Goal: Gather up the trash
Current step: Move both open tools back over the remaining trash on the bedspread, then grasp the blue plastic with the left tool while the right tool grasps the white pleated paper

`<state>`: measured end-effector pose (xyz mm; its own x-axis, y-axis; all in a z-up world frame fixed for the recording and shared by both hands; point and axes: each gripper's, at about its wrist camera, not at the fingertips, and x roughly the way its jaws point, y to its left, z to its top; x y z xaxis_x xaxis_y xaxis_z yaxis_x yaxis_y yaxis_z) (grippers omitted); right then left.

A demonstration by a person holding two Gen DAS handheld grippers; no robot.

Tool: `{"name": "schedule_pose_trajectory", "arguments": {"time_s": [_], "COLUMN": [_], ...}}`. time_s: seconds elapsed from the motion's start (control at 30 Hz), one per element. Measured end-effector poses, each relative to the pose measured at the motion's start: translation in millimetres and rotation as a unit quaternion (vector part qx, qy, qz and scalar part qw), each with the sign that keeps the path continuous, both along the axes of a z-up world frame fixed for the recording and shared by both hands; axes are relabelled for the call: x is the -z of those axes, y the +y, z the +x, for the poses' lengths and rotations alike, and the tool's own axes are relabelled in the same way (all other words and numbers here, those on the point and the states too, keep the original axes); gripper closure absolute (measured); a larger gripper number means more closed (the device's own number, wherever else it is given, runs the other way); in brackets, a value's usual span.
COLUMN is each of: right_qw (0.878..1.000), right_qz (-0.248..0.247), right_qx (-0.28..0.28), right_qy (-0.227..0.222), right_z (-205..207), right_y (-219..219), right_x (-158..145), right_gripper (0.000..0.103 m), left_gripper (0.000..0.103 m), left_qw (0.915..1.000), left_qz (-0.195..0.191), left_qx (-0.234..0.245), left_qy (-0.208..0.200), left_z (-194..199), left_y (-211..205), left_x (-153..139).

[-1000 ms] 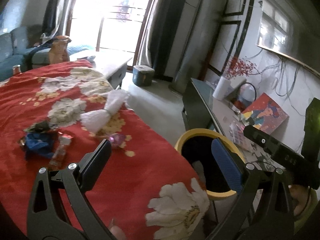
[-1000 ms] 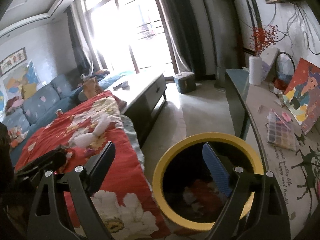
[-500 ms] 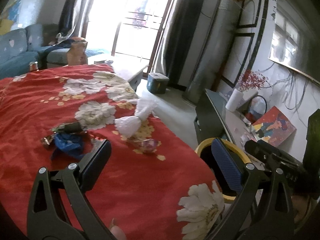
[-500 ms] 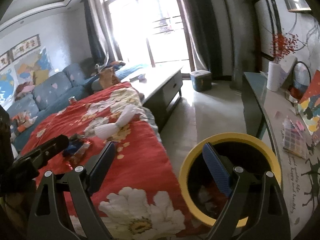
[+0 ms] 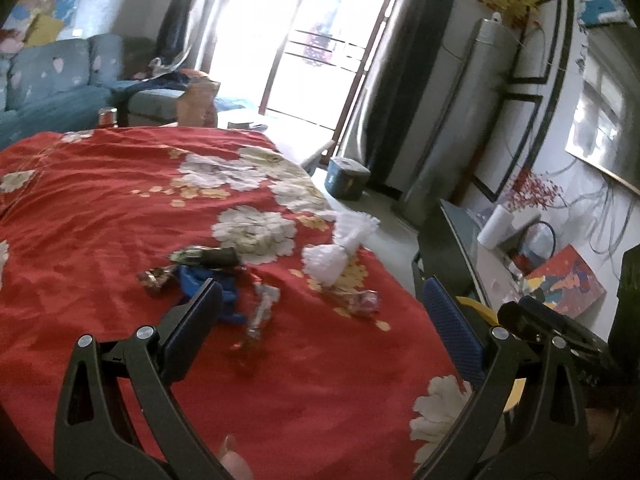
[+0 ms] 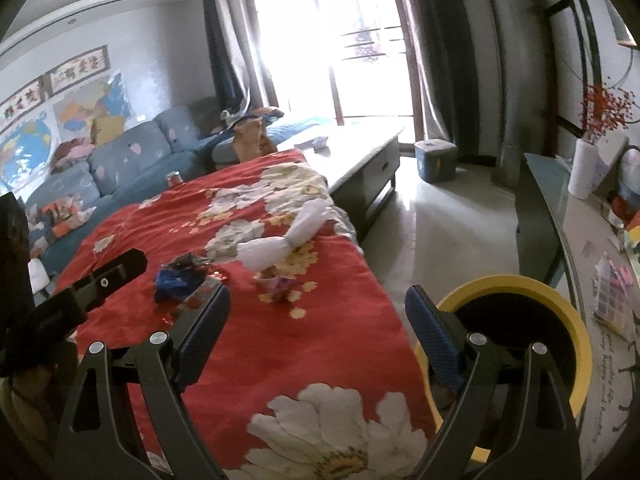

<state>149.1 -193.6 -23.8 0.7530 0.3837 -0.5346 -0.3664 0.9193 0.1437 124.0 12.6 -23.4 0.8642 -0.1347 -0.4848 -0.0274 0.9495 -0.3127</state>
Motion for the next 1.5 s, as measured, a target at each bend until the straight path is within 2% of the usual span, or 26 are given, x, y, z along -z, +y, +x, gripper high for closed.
{"name": "schedule_pose_trajectory", "arguments": {"time_s": [0.37,0.57,0.67,0.8,1.0,1.2,1.4,1.47,1.5], "right_qw": [0.998,0.997,0.995,0.994,0.992,0.991,0.989,0.989,0.988], "right_qz": [-0.04,-0.059,-0.072,-0.089,-0.1,-0.111,-0.124,-0.13,-0.136], "right_qx": [-0.045,-0.058,-0.063,-0.067,-0.069,-0.069,-0.065,-0.062,-0.059], "right_qy": [-0.001,-0.001,0.003,0.007,0.017,0.029,0.043,0.044,0.046], "right_z": [21.0,41.8,52.4,64.4,82.3,98.4,114.4,118.1,121.0], "right_y": [53.4,79.2,90.0,101.2,113.3,124.7,138.3,140.3,141.7], "right_x": [6.3,14.3,21.5,32.0,44.5,54.5,65.1,68.7,71.1], "right_gripper": [0.017,0.017,0.017,0.017,0.017,0.018,0.027,0.032,0.038], "left_gripper": [0.011,0.012,0.02,0.036,0.052,0.057,0.061,0.064,0.066], "left_qw": [0.9985,0.9964,0.9949,0.9943,0.9932,0.9931,0.9928,0.9926,0.9924], "left_qz": [-0.023,-0.048,-0.065,-0.071,-0.08,-0.072,-0.06,-0.055,-0.055], "left_qx": [-0.047,-0.064,-0.067,-0.063,-0.05,-0.039,-0.044,-0.045,-0.045], "left_qy": [0.014,0.029,0.039,0.048,0.068,0.084,0.094,0.098,0.1], "left_z": [-2.5,-0.4,2.2,8.8,23.9,40.6,51.1,53.5,55.2], "left_y": [46.3,70.3,79.2,83.9,87.6,84.3,83.8,82.9,83.2], "left_x": [10.2,21.3,28.9,34.9,44.7,50.0,55.0,57.0,57.9]}}
